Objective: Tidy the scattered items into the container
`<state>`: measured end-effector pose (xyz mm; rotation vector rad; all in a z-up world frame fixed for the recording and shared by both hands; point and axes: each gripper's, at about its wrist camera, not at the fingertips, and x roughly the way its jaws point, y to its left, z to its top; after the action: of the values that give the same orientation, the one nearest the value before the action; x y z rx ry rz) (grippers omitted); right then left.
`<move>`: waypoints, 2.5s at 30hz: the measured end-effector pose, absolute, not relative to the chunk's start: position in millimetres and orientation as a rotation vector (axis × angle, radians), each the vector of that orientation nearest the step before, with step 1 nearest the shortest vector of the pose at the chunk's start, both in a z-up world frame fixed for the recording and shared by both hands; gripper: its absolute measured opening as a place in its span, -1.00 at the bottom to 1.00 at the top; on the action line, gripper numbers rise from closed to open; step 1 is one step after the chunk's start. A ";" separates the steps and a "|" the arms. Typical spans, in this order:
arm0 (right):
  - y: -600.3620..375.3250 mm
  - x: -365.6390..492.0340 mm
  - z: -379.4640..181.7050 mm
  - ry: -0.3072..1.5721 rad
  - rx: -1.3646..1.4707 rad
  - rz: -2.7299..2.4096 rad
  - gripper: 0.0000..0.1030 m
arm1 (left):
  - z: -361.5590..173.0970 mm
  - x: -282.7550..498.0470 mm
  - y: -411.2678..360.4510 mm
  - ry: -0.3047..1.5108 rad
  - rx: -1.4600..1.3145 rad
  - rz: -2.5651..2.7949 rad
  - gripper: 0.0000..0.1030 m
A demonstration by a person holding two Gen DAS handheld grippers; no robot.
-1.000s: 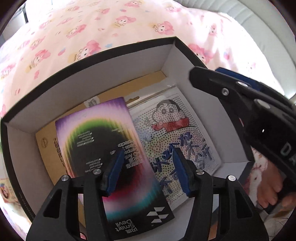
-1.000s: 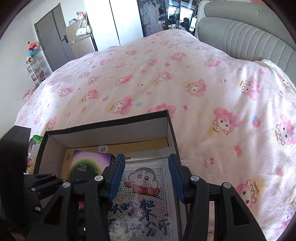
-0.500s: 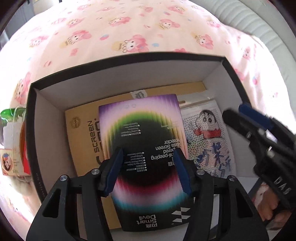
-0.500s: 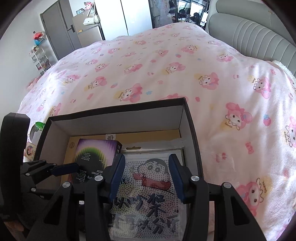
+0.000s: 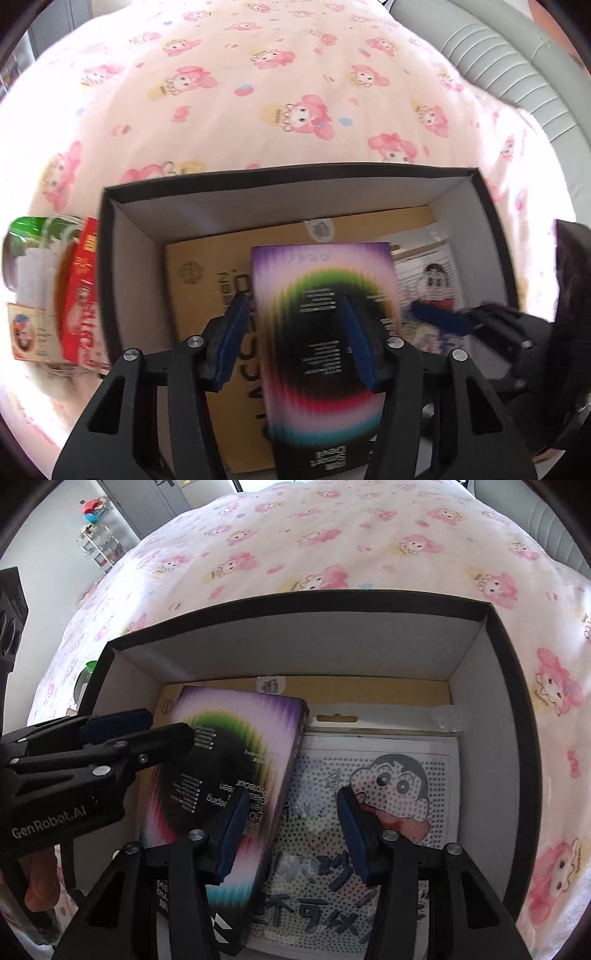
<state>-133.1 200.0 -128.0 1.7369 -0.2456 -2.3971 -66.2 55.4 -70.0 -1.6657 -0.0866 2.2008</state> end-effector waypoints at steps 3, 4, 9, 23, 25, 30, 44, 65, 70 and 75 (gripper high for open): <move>182.8 -141.1 -132.3 -0.274 1.736 -2.262 -0.17 | -72.0 -73.6 56.1 -0.159 -1.644 2.157 0.02; 176.8 -142.3 -132.5 -0.268 1.728 -2.244 -0.17 | -70.4 -74.4 55.1 -0.149 -1.639 2.169 0.02; 170.3 -136.3 -127.4 -0.317 1.647 -2.161 -0.17 | -68.2 -71.9 50.4 -0.120 -1.632 2.191 0.02; 212.3 -118.2 -111.2 -0.178 1.659 -2.583 -0.17 | -82.5 -59.6 76.6 0.075 -1.632 2.154 0.01; 216.8 -119.7 -108.2 -0.172 1.647 -2.613 -0.17 | -82.9 -52.4 87.1 0.273 -1.616 2.215 0.08; 227.7 -122.1 -113.8 -0.233 1.681 -2.571 -0.17 | -92.5 -51.4 89.4 0.407 -1.650 2.241 0.17; 215.7 -194.5 -123.1 -0.144 1.766 -2.387 -0.17 | -88.7 -127.4 60.2 0.050 -1.774 2.203 -0.32; 211.2 -206.0 -151.2 -0.086 1.827 -2.315 -0.09 | -96.4 -111.9 55.0 -0.103 -1.732 2.115 -0.44; 218.1 -191.3 -125.4 -0.169 1.748 -2.372 -0.09 | -89.9 -92.1 65.9 -0.214 -1.664 1.996 -0.45; 242.6 -159.5 -100.9 -0.193 1.668 -2.510 -0.09 | -90.5 -75.1 76.2 -0.206 -1.672 1.947 -0.44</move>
<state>-159.5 242.6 -100.9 1.6684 -0.1929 -2.5095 -75.1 76.2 -90.5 -1.6716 -0.2056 1.9474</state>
